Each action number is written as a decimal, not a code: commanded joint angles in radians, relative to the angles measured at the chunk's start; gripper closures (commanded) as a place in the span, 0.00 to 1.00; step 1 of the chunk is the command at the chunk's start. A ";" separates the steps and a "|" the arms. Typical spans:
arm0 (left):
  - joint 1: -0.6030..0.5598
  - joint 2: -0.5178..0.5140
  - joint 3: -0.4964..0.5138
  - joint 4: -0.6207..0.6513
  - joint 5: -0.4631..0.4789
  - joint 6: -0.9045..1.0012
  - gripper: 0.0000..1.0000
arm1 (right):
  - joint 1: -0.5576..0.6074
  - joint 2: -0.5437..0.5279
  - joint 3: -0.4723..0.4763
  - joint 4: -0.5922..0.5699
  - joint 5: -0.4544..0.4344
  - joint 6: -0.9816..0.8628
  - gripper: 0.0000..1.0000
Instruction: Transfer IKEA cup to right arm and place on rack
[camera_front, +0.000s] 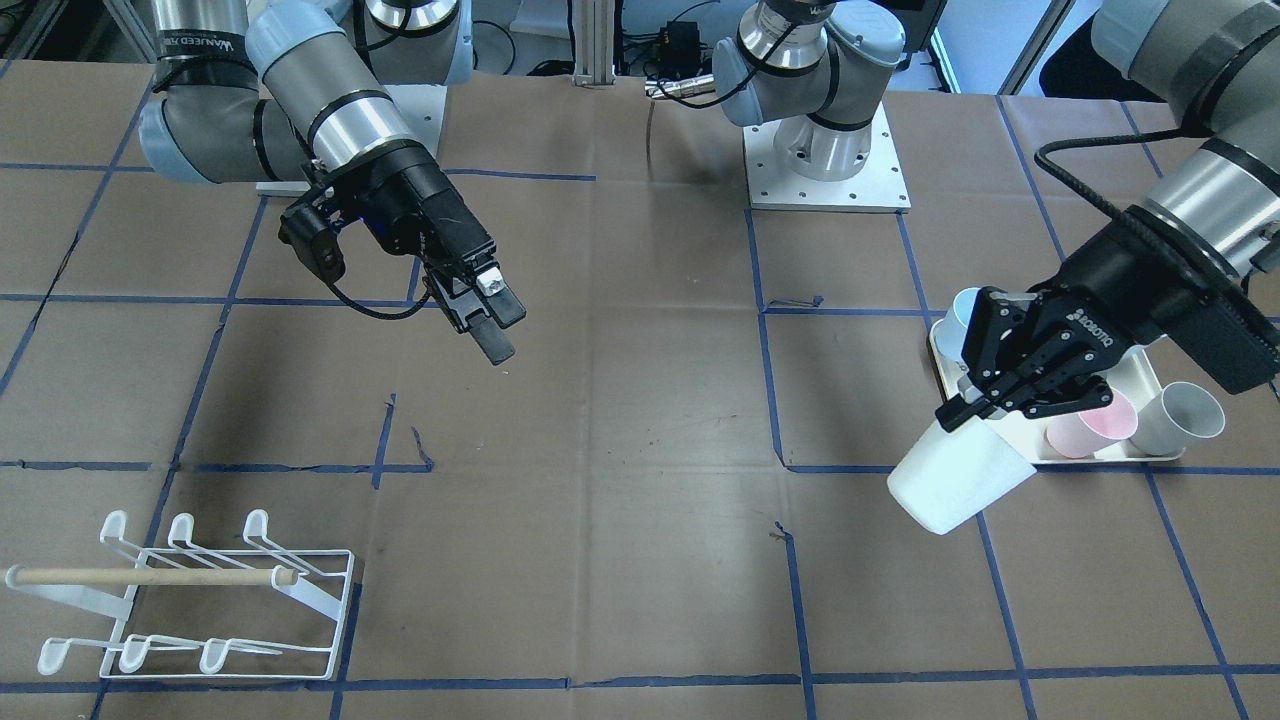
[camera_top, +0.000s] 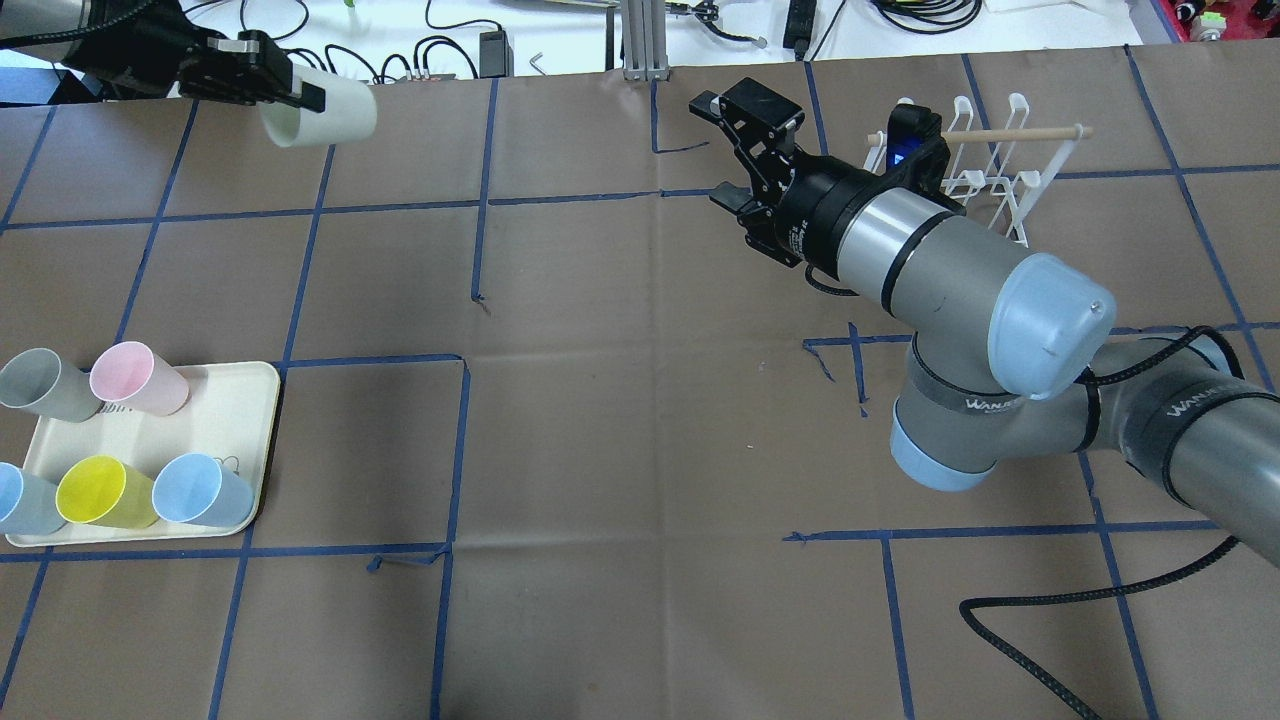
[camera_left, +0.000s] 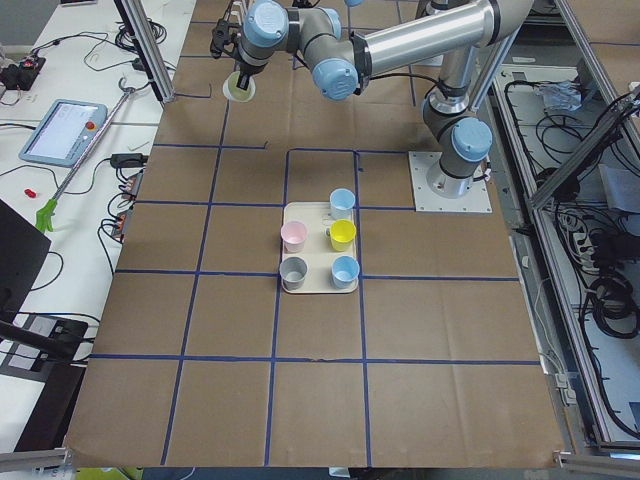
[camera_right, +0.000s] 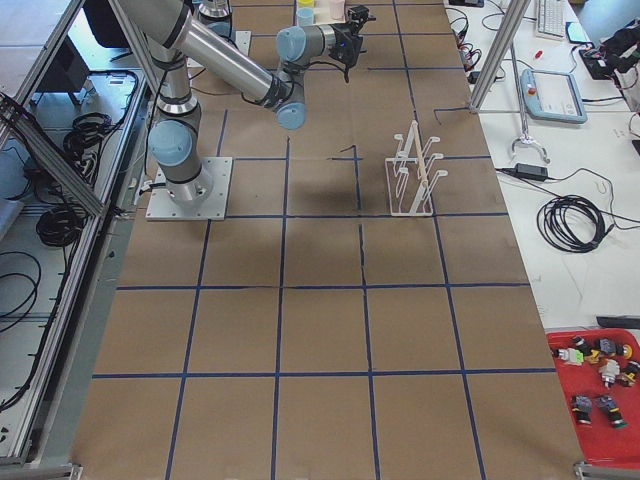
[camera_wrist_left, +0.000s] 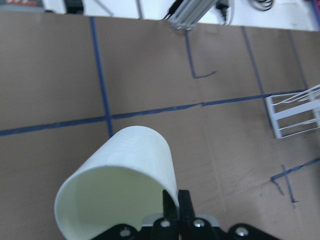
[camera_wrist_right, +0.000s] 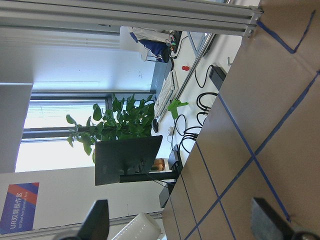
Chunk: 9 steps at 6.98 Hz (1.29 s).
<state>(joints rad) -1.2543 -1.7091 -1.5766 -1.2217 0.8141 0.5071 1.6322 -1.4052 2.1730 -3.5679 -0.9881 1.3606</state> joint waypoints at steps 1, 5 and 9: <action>-0.031 0.019 -0.099 0.199 -0.162 0.017 1.00 | 0.002 0.000 -0.001 -0.003 -0.033 -0.005 0.00; -0.062 -0.001 -0.356 0.763 -0.341 -0.001 1.00 | 0.086 0.006 0.005 0.009 -0.167 0.285 0.00; -0.114 -0.006 -0.528 1.083 -0.349 0.008 1.00 | 0.089 0.023 0.005 0.014 -0.208 0.273 0.00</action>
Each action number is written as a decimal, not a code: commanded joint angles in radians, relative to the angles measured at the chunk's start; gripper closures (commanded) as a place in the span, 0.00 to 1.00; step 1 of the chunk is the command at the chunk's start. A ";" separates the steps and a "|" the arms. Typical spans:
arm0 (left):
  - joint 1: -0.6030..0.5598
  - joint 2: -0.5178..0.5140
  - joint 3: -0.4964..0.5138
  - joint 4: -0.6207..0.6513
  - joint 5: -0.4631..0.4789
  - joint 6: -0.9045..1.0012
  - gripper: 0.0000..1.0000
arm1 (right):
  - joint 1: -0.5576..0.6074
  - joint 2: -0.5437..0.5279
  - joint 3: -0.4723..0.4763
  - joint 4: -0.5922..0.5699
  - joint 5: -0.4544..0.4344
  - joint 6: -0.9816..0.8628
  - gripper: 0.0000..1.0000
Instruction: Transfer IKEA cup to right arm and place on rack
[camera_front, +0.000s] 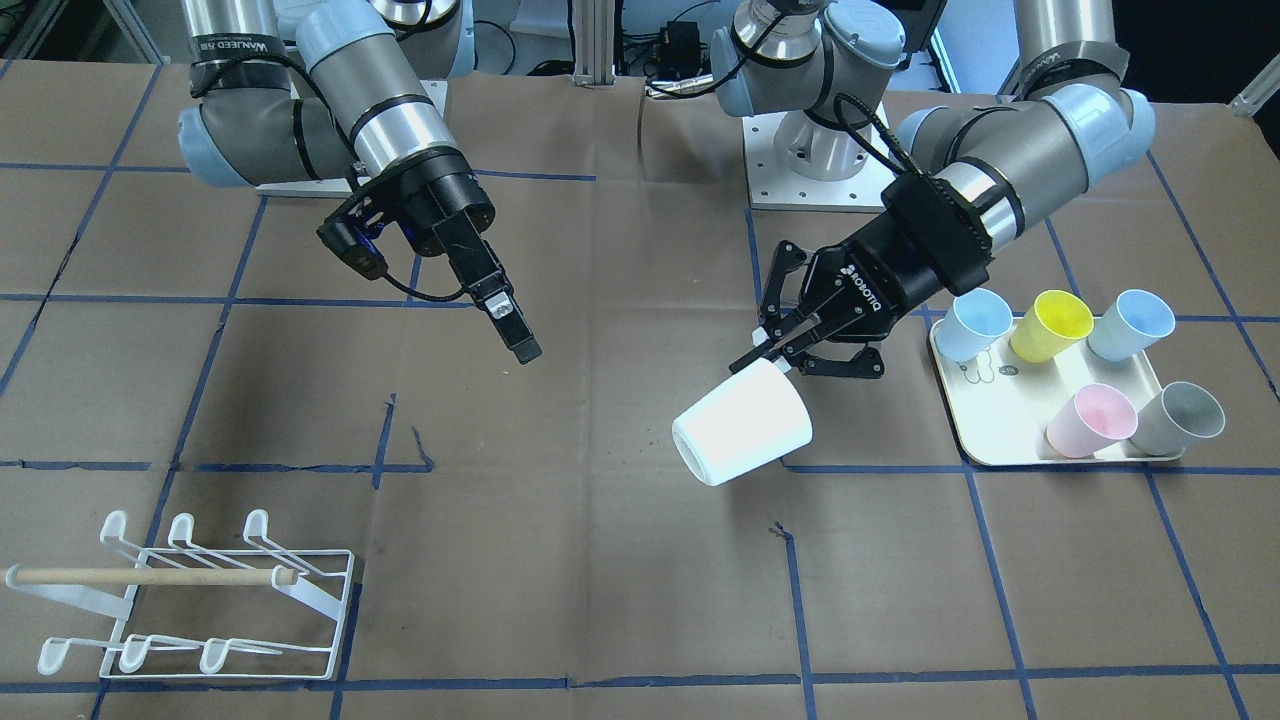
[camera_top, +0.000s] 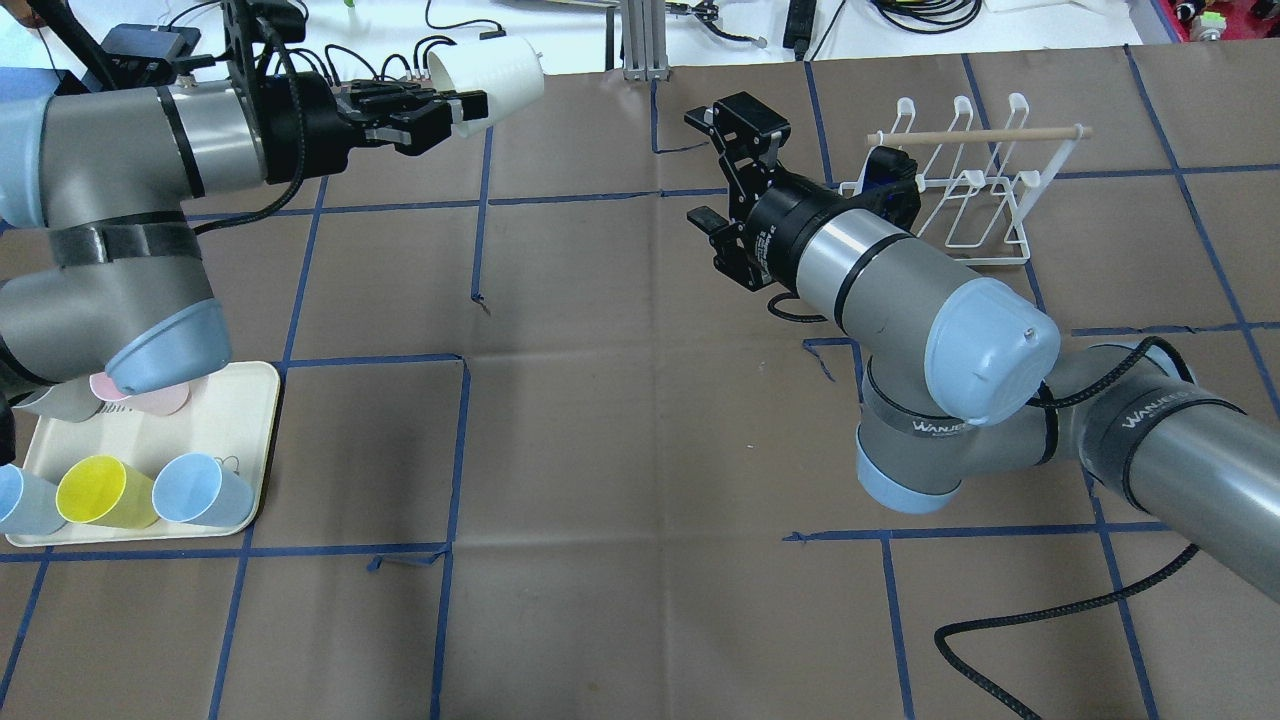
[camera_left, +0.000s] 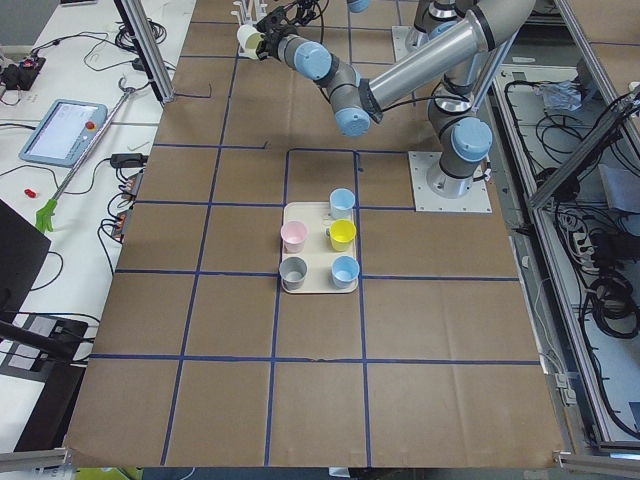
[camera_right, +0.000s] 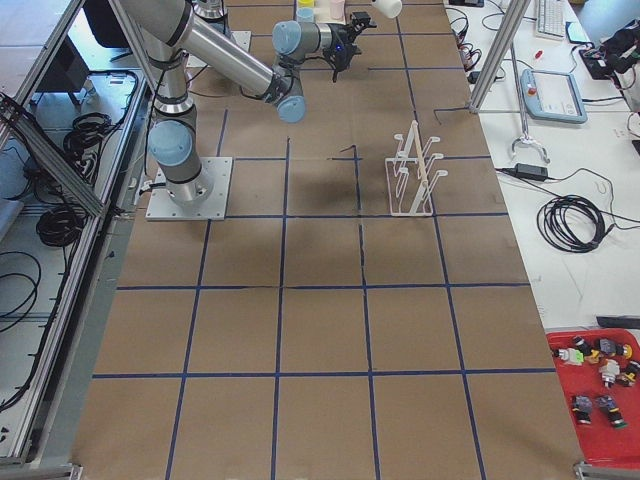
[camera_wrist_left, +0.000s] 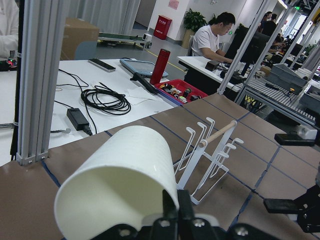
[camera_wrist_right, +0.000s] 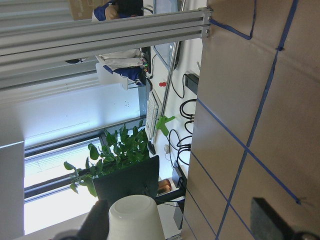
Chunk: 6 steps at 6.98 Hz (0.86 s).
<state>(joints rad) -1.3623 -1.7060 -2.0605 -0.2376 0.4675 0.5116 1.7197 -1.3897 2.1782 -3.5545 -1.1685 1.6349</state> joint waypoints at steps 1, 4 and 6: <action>-0.017 -0.032 -0.065 0.172 -0.004 0.005 1.00 | 0.001 0.009 0.000 0.002 -0.033 -0.003 0.00; -0.087 -0.064 -0.079 0.282 -0.001 -0.031 0.99 | 0.024 0.017 -0.006 0.029 -0.031 0.011 0.00; -0.092 -0.058 -0.085 0.282 -0.003 -0.033 0.99 | 0.040 0.017 -0.008 0.037 -0.033 0.002 0.00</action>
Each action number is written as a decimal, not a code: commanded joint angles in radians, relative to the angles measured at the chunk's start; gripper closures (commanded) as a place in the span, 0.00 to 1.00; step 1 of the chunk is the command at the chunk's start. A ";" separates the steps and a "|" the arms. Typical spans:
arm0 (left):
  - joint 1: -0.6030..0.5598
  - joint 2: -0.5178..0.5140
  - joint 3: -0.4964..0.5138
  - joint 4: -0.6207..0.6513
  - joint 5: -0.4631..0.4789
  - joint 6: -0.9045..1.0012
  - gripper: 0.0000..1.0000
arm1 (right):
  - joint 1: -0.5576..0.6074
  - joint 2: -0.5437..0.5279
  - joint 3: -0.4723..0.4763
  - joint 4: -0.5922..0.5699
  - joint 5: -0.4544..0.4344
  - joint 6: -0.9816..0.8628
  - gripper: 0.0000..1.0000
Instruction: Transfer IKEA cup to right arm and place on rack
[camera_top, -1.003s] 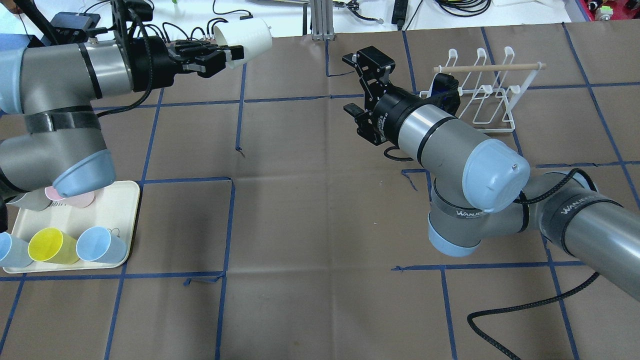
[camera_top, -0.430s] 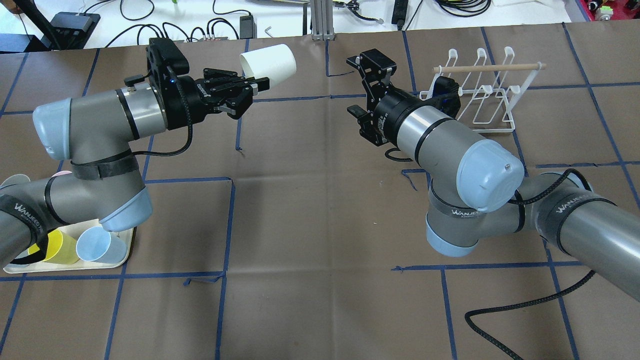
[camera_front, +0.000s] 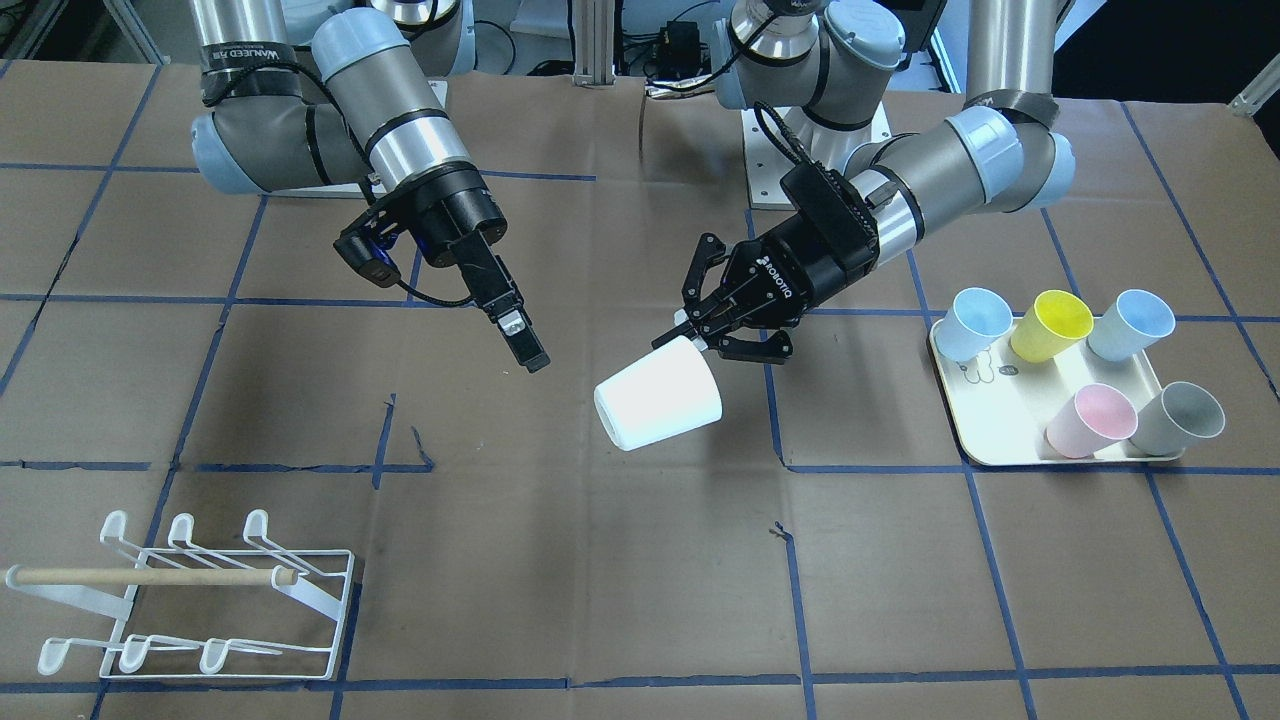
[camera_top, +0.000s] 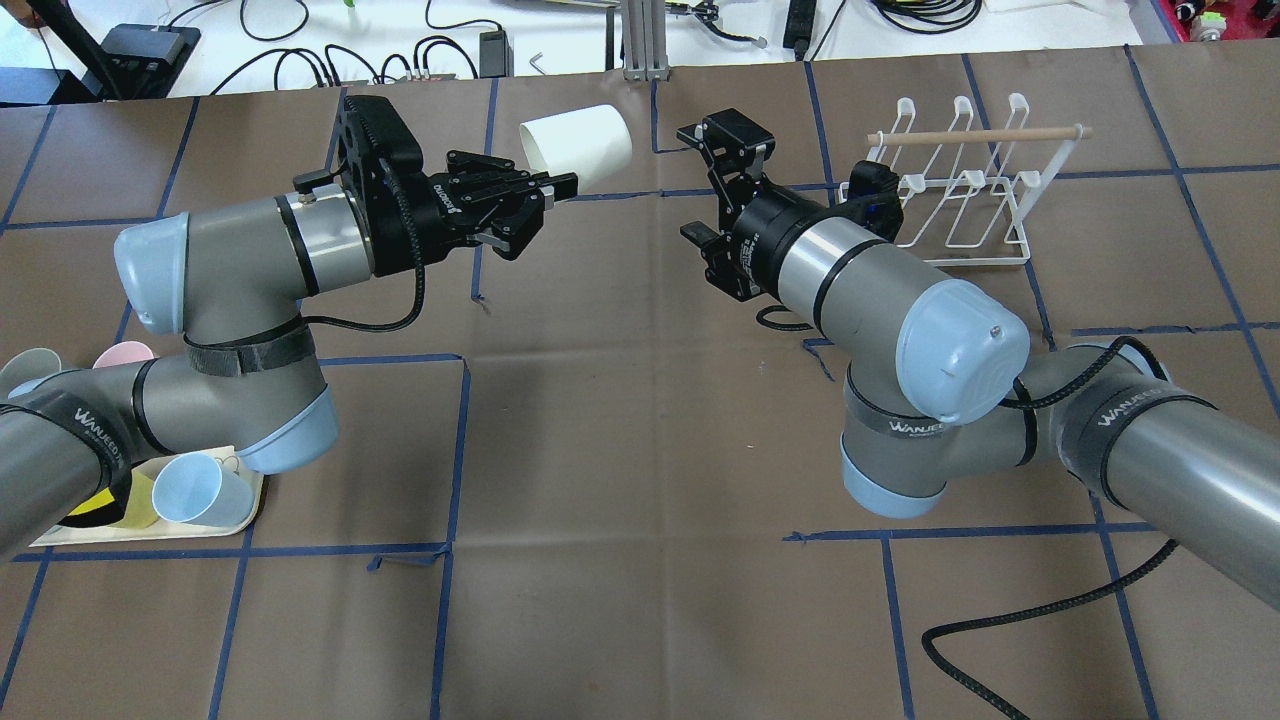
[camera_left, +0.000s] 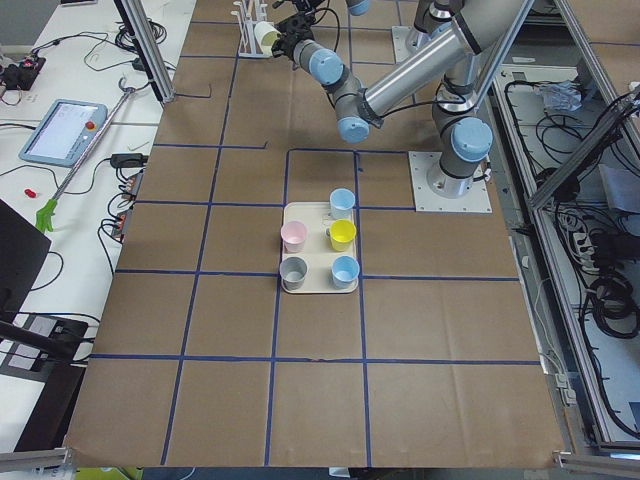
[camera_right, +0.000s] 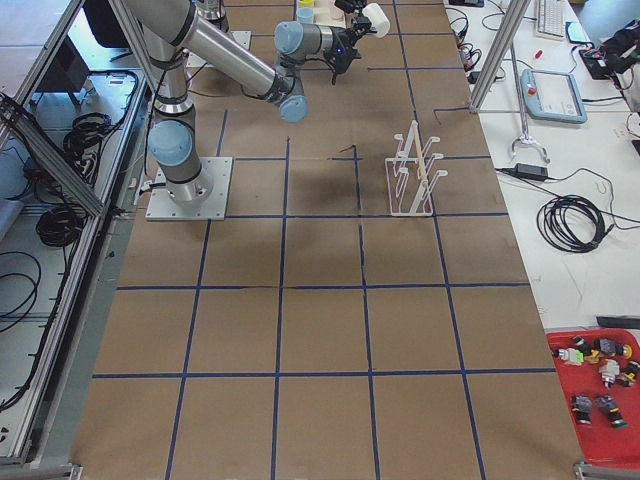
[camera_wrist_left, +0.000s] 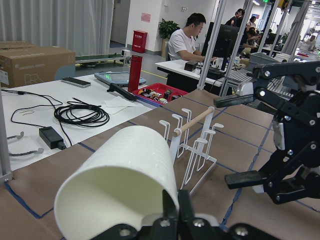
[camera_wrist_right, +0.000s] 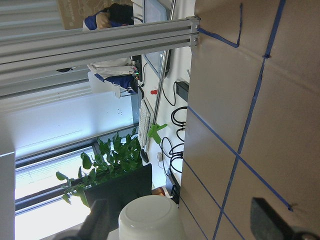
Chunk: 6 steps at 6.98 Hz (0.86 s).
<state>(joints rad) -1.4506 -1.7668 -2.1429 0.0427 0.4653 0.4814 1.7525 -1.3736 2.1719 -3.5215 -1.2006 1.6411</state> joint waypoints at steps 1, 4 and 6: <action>-0.004 0.004 -0.002 0.002 0.000 -0.004 0.99 | 0.008 0.001 -0.016 0.006 0.000 -0.006 0.00; -0.004 0.003 -0.002 0.002 0.000 -0.007 0.99 | 0.047 0.024 -0.075 0.053 -0.004 -0.012 0.02; -0.004 0.003 -0.002 0.002 0.000 -0.007 0.98 | 0.053 0.039 -0.116 0.059 -0.014 -0.085 0.02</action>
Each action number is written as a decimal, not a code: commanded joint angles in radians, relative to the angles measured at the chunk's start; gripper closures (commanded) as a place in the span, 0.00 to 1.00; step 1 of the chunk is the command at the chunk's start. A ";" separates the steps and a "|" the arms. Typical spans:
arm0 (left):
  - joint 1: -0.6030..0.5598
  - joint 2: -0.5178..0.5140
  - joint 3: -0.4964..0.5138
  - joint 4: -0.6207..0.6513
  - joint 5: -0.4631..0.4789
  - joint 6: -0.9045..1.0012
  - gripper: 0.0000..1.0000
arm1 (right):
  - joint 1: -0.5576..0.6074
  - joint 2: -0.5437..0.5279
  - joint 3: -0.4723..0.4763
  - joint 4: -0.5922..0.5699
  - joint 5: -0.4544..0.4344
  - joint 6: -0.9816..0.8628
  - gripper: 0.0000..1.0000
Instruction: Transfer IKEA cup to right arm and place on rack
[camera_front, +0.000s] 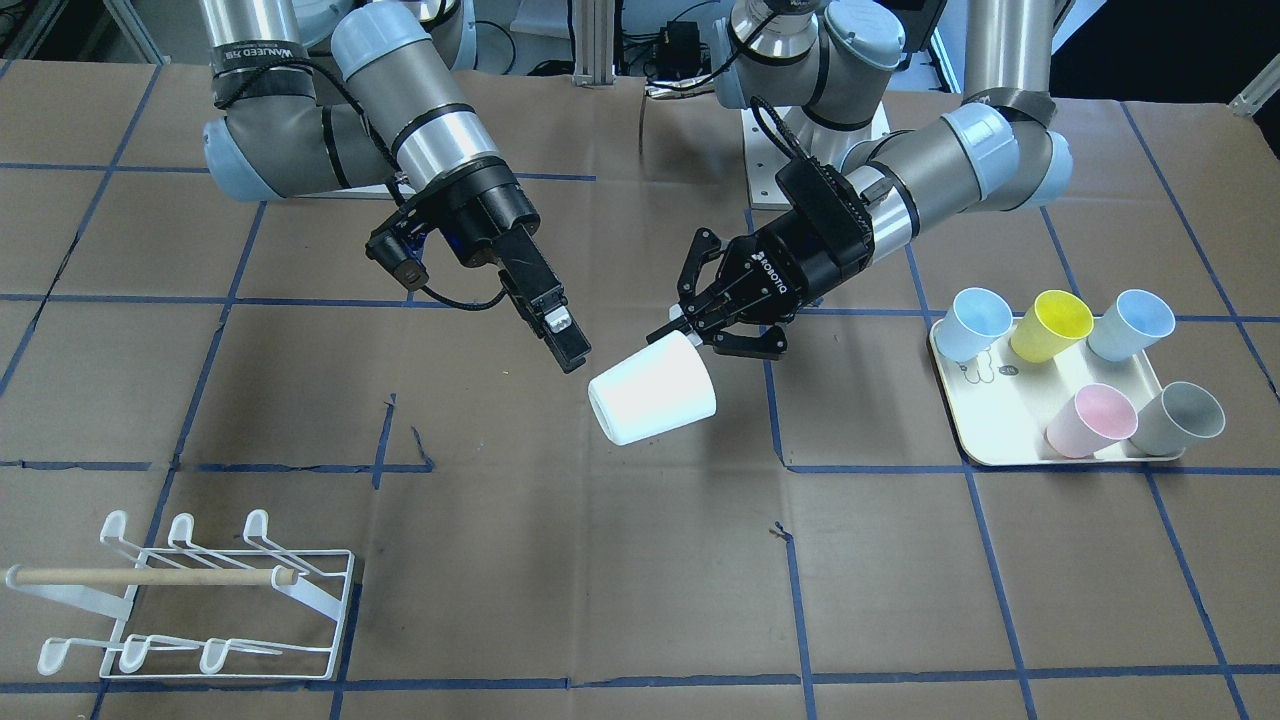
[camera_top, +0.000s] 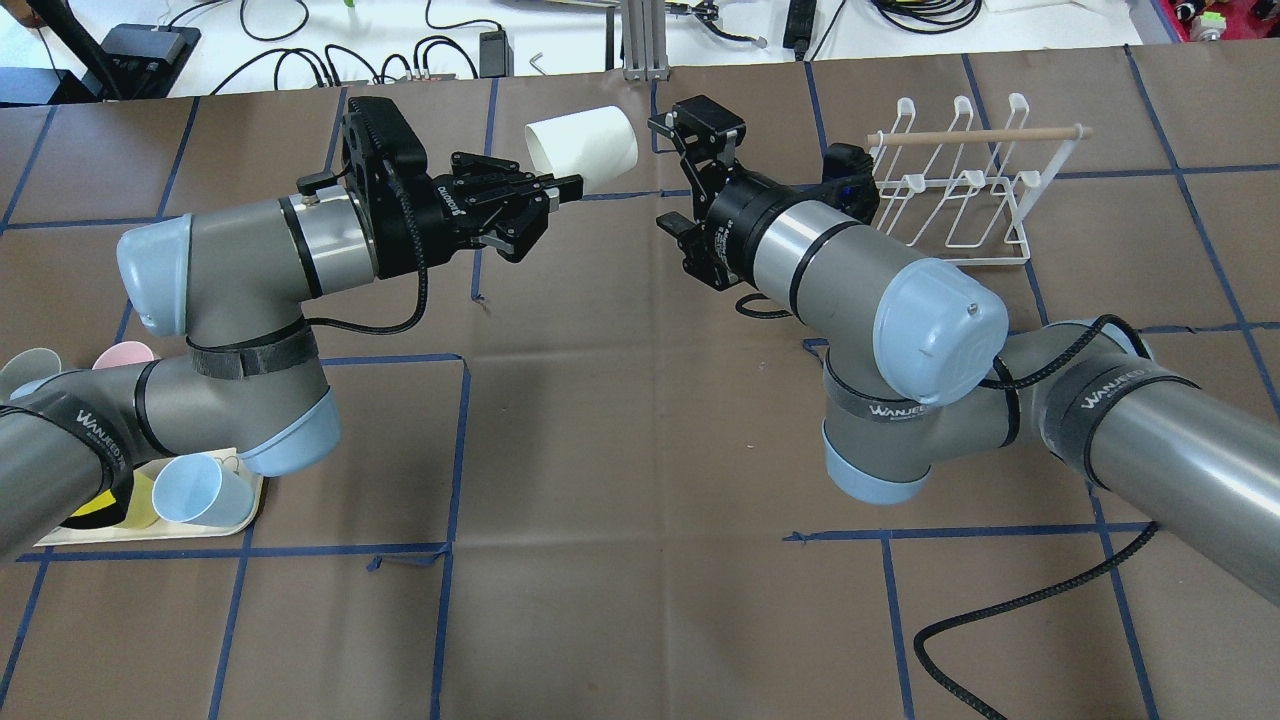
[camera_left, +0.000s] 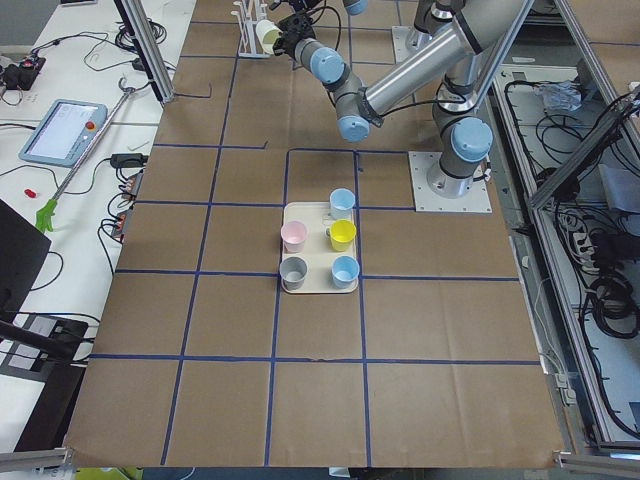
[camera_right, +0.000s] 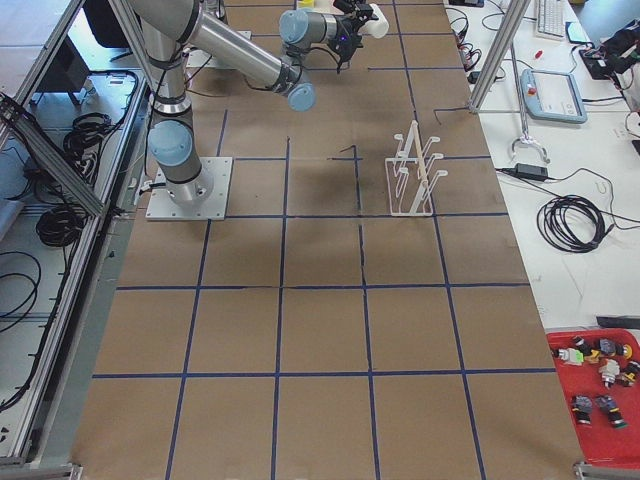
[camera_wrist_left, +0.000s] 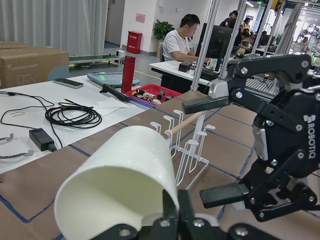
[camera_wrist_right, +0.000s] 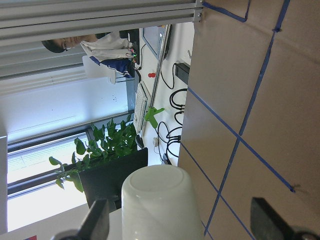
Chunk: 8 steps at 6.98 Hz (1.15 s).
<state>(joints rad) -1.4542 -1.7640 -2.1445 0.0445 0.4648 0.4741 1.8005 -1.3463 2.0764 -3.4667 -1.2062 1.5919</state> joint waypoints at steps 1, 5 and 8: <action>0.000 0.000 0.000 0.000 0.000 0.000 0.97 | 0.032 0.038 -0.048 0.006 -0.034 -0.036 0.02; -0.002 0.001 -0.001 0.000 0.000 -0.003 0.97 | 0.051 0.099 -0.119 0.009 -0.044 -0.033 0.02; -0.002 0.005 0.000 0.000 0.000 -0.008 0.96 | 0.060 0.153 -0.183 0.021 -0.049 -0.035 0.02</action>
<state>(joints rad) -1.4557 -1.7602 -2.1452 0.0445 0.4648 0.4698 1.8543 -1.2152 1.9168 -3.4477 -1.2534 1.5571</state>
